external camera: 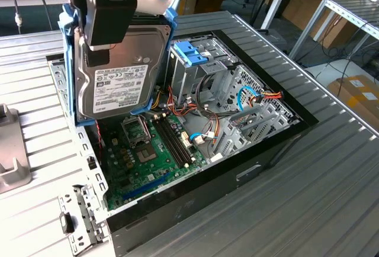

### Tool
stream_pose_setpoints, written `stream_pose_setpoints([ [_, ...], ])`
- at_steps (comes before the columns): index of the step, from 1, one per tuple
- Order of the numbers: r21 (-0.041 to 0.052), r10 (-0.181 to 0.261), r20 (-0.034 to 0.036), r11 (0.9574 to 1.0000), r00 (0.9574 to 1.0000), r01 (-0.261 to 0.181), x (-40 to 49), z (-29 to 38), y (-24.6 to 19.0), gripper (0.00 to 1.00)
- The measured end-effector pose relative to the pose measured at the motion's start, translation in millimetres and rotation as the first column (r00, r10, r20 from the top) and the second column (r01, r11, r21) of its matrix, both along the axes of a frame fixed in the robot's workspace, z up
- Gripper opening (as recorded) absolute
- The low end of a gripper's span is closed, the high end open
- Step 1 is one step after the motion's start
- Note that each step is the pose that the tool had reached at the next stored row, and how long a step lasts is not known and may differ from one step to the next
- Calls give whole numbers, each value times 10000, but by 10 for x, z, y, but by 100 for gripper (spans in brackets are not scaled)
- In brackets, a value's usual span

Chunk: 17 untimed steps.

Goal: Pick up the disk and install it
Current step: 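Pick up the disk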

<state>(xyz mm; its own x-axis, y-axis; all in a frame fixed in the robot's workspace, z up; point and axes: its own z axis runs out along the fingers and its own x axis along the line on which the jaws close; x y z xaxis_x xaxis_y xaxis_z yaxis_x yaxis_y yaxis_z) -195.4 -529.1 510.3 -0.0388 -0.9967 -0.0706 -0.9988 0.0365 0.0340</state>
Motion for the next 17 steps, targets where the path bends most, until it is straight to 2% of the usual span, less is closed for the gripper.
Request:
stream_pose_setpoints([
  [17, -55, 52, 0, 10000, 10000, -52, 167, -52, -31, 37],
])
